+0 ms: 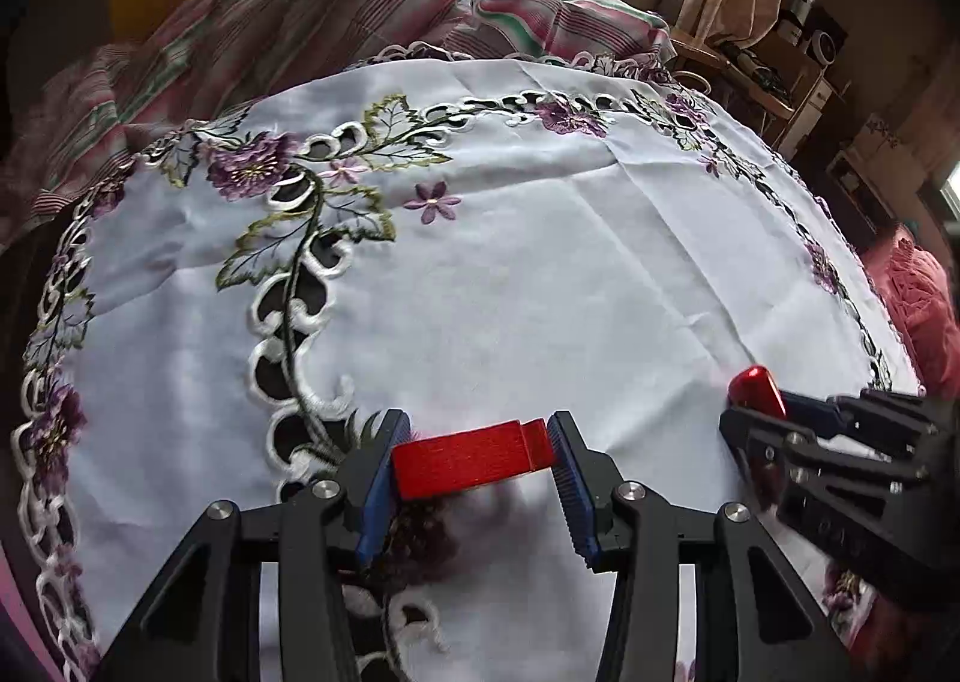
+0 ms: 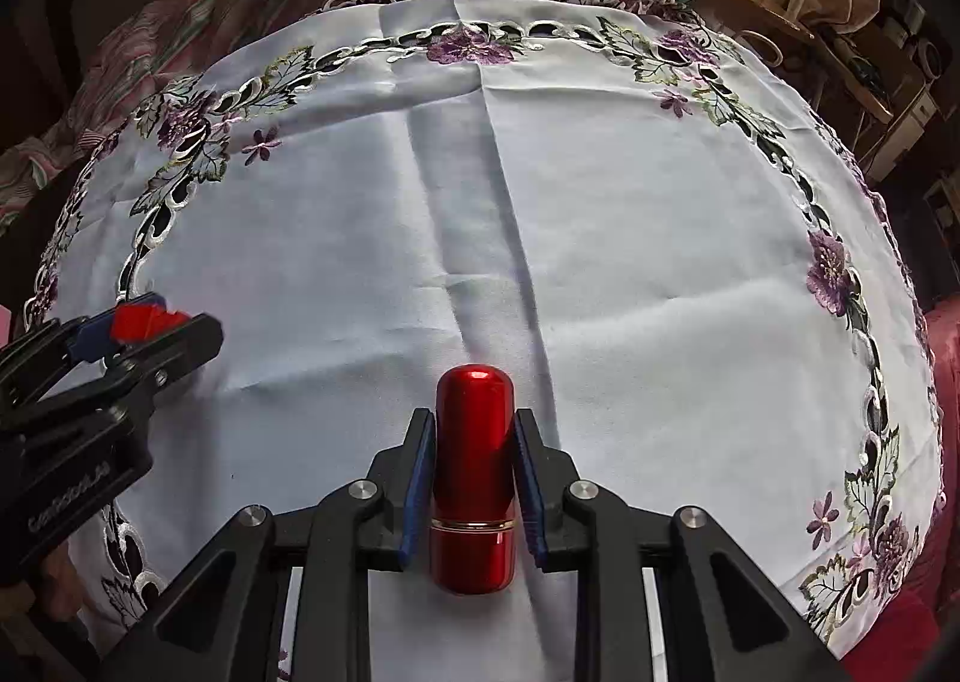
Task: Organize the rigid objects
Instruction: 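Grasp the red puzzle piece with the left gripper and lift it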
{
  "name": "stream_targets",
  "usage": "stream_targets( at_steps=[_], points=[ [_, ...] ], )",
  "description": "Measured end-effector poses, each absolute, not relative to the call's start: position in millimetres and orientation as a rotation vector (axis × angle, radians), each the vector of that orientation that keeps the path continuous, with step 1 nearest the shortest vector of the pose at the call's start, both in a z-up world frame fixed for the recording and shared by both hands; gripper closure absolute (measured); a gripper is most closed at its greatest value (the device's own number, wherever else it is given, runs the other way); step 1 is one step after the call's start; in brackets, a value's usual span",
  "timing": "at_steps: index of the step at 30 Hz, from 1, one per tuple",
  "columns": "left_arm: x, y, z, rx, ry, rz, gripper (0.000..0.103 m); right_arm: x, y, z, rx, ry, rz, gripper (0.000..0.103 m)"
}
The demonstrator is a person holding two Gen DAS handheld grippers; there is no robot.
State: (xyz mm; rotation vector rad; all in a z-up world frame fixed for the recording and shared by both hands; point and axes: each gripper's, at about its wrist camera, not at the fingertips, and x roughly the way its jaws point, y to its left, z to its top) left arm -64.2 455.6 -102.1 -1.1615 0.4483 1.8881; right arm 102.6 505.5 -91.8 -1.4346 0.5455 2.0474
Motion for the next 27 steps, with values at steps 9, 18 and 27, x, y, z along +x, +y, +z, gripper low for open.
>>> stream_targets(
  at_steps=[9,18,27],
  points=[
    [-21,394,-78,-1.041,0.448,1.951,0.055,102,504,-91,-1.436,0.496,2.061,0.077],
    [-2,348,-57,-1.006,0.397,2.012,0.055,101,504,-93,-1.422,0.479,2.079,0.077],
    [-1,308,-41,-0.998,0.339,2.077,0.055,98,498,-94,-1.419,0.450,2.084,0.077]
  ],
)
